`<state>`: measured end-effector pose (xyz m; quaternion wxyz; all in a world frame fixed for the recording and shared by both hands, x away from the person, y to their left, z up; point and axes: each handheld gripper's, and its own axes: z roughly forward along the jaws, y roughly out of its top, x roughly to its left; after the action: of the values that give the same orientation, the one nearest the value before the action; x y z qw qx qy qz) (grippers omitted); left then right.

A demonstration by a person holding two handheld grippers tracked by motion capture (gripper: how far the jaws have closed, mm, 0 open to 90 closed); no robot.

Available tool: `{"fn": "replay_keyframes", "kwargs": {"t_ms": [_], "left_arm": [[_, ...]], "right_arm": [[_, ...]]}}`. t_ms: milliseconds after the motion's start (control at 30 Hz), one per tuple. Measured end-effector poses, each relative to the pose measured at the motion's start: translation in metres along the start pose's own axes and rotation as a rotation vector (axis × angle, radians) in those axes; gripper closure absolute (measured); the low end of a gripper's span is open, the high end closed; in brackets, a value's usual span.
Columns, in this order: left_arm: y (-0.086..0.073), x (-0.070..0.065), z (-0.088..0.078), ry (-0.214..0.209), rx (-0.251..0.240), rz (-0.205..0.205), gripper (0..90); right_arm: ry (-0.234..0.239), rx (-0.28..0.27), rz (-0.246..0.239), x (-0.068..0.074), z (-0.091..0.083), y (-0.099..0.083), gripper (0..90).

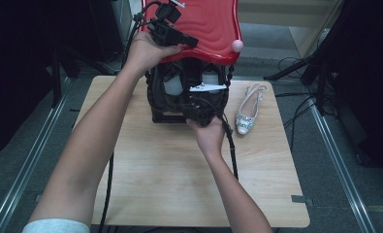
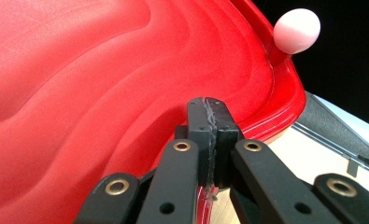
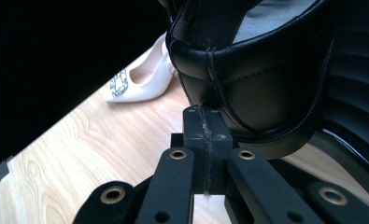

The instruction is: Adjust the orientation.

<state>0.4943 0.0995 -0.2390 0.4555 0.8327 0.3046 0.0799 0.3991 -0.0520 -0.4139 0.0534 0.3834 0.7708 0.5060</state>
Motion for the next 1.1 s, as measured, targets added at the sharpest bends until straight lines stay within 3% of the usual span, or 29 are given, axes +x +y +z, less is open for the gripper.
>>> {"fn": "replay_keyframes", "kwargs": {"t_ms": [100, 400, 500, 600, 633, 700, 767, 833, 933, 1067, 1100], "left_arm": [[0.000, 0.000, 0.000, 0.000, -0.001, -0.001, 89.7], [0.000, 0.000, 0.000, 0.003, -0.002, 0.002, 89.6], [0.000, -0.001, 0.000, 0.010, -0.003, 0.005, 89.6], [-0.001, 0.000, -0.001, 0.004, -0.002, 0.001, 89.4], [-0.001, 0.001, -0.001, 0.002, -0.001, -0.003, 89.2], [-0.001, 0.002, -0.001, -0.004, -0.005, -0.010, 89.1], [0.000, 0.000, -0.002, -0.005, -0.001, -0.012, 87.5], [0.001, -0.002, -0.002, 0.010, 0.000, 0.001, 85.5], [0.001, -0.002, -0.003, 0.008, 0.008, -0.010, 84.9], [0.003, -0.006, -0.012, -0.009, 0.001, -0.018, 81.1], [0.003, -0.010, -0.019, -0.014, -0.004, -0.010, 79.6]], "right_arm": [[0.017, -0.010, 0.031, 0.000, 0.009, 0.006, 90.0], [0.028, -0.016, 0.036, 0.004, 0.030, 0.017, 90.0], [0.009, 0.004, 0.020, 0.004, 0.035, 0.021, 90.0], [0.015, 0.029, 0.049, 0.001, 0.044, 0.018, 90.0], [0.045, 0.001, 0.067, 0.001, 0.043, 0.012, 90.0], [0.052, 0.001, 0.069, 0.002, 0.042, 0.009, 90.0], [0.045, 0.020, 0.035, 0.006, 0.035, 0.001, 90.0], [0.053, 0.029, 0.029, 0.008, 0.028, -0.004, 90.0], [0.055, 0.020, 0.022, 0.008, 0.019, -0.009, 89.5], [0.077, 0.009, 0.022, 0.006, 0.002, -0.018, 85.9], [0.098, 0.002, 0.021, 0.005, -0.006, -0.022, 80.8]]}}
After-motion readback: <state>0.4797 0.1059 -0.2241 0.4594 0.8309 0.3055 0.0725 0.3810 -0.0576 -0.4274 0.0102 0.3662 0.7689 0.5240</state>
